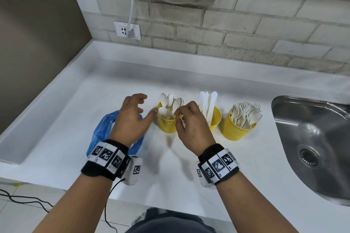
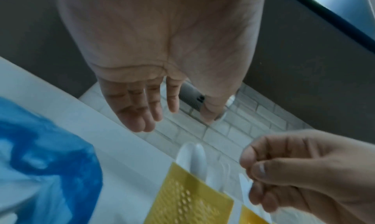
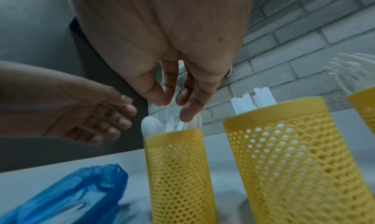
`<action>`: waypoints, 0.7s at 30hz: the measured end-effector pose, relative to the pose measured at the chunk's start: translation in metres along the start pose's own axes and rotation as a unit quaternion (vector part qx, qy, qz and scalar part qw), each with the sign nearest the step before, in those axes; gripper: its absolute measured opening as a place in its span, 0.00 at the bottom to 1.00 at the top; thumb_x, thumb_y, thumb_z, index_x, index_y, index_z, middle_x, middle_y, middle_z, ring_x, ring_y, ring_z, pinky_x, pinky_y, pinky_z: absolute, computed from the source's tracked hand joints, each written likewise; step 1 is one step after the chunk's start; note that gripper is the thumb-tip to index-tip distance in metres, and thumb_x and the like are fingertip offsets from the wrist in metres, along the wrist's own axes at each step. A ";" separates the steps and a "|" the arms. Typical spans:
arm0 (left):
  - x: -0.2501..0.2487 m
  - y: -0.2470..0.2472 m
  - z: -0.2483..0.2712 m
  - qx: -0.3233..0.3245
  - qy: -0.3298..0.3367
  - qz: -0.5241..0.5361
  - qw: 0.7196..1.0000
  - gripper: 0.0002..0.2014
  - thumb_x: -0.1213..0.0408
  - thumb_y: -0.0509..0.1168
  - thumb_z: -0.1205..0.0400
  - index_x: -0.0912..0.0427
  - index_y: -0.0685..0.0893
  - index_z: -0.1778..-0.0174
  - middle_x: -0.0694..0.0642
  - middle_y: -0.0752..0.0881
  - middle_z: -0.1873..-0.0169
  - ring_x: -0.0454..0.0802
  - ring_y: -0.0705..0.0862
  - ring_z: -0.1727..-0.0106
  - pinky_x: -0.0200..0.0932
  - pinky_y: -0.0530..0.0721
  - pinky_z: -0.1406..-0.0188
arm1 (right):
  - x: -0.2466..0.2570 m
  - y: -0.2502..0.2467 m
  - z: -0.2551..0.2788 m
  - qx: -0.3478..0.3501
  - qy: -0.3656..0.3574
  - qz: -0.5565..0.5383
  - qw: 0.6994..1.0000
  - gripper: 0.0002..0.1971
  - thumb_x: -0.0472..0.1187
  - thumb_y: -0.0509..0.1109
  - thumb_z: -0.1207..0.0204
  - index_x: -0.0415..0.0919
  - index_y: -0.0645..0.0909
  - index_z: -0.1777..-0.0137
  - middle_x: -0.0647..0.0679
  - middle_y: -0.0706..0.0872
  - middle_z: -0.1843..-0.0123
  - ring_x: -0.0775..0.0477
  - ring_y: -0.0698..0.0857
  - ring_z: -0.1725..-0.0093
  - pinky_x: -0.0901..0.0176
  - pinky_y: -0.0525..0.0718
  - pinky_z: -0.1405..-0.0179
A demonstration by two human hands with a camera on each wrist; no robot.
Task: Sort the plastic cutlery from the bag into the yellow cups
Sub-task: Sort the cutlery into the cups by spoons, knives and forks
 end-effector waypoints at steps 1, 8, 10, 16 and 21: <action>0.005 -0.012 0.002 -0.021 -0.015 0.011 1.000 0.20 0.52 0.74 0.18 0.48 0.80 0.31 0.49 0.81 0.39 0.43 0.86 0.49 0.45 0.85 0.48 | 0.004 -0.001 0.002 -0.009 -0.005 -0.014 1.000 0.07 0.32 0.69 0.20 0.38 0.85 0.44 0.46 0.76 0.45 0.46 0.83 0.54 0.53 0.84 0.48; 0.081 -0.063 0.030 0.026 -0.156 -0.113 0.981 0.05 0.64 0.70 0.20 0.53 0.83 0.50 0.50 0.85 0.55 0.53 0.85 0.53 0.44 0.76 0.53 | 0.052 0.029 0.015 0.055 -0.044 -0.076 0.995 0.08 0.34 0.67 0.18 0.40 0.86 0.43 0.49 0.83 0.44 0.56 0.80 0.56 0.68 0.77 0.49; 0.104 -0.059 0.040 0.096 -0.175 -0.161 0.967 0.08 0.64 0.73 0.23 0.51 0.79 0.55 0.51 0.81 0.59 0.58 0.84 0.54 0.43 0.72 0.58 | 0.065 0.054 0.018 0.135 -0.059 -0.079 0.986 0.11 0.33 0.67 0.18 0.38 0.87 0.40 0.47 0.85 0.41 0.51 0.83 0.53 0.66 0.78 0.47; 0.124 -0.045 0.062 0.139 -0.198 -0.220 0.945 0.32 0.45 0.77 0.28 0.64 0.80 0.35 0.63 0.78 0.46 0.66 0.81 0.45 0.52 0.78 0.46 | 0.076 0.128 0.032 0.324 -0.096 0.016 0.941 0.12 0.31 0.63 0.21 0.35 0.85 0.42 0.39 0.86 0.42 0.34 0.85 0.44 0.40 0.84 0.44; 0.134 -0.046 0.073 0.147 -0.231 -0.238 0.932 0.41 0.38 0.72 0.29 0.57 0.71 0.25 0.62 0.75 0.36 0.65 0.76 0.35 0.56 0.77 0.34 | 0.065 0.145 0.035 0.349 -0.106 0.057 0.929 0.11 0.31 0.64 0.23 0.35 0.85 0.44 0.38 0.87 0.46 0.33 0.84 0.46 0.48 0.81 0.49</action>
Point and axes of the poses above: each hand's wrist, its own z-axis away from the middle knuckle, its own y-axis out of the palm, x = y × z, the point moved 5 cm from there along -z, towards the middle knuckle
